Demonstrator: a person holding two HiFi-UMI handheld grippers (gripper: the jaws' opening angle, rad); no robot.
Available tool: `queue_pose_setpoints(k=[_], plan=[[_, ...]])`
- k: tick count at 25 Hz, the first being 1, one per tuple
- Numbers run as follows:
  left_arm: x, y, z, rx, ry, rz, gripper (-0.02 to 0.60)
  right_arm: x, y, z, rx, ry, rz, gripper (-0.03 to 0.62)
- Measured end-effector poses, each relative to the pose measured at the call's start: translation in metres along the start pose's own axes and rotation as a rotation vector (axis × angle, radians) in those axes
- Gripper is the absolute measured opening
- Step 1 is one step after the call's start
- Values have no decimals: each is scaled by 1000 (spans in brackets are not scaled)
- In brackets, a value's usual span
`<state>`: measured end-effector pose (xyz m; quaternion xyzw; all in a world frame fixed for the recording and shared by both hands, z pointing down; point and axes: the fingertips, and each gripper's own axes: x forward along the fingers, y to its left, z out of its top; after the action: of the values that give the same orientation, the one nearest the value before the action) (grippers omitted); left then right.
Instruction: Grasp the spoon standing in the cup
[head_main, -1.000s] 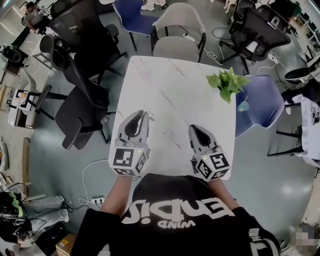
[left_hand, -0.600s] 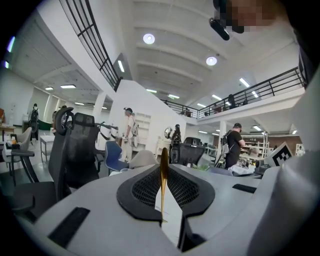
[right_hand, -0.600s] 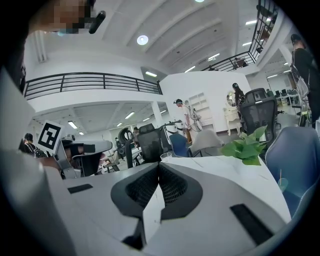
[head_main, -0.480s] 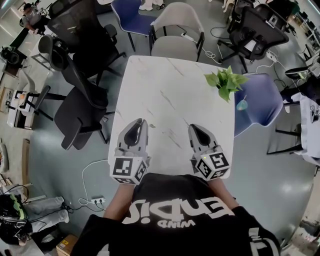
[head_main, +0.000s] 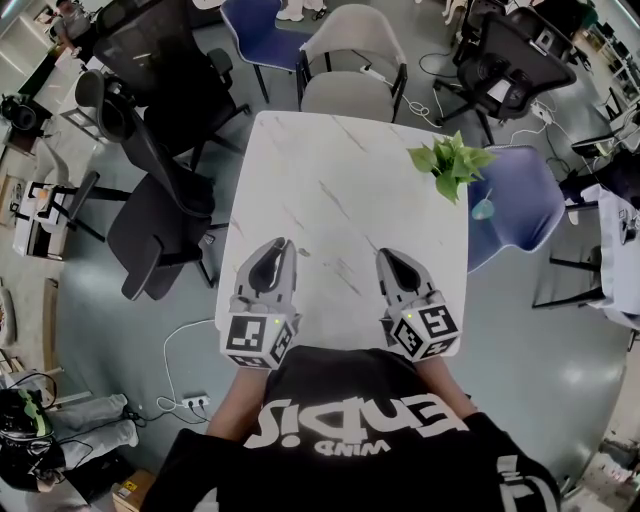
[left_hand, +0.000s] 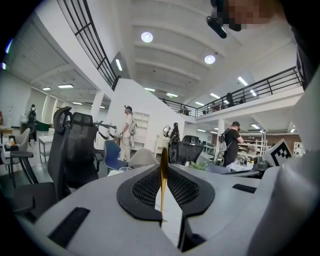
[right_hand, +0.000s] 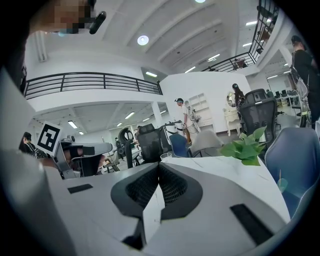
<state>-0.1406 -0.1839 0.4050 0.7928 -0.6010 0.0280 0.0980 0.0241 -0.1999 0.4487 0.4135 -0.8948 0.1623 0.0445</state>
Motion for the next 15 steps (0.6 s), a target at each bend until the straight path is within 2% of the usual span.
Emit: queue_pose_setpoints(k=[15], plan=[[4, 0, -3, -7, 10, -8, 51, 0, 2, 1, -9, -4, 10, 12]])
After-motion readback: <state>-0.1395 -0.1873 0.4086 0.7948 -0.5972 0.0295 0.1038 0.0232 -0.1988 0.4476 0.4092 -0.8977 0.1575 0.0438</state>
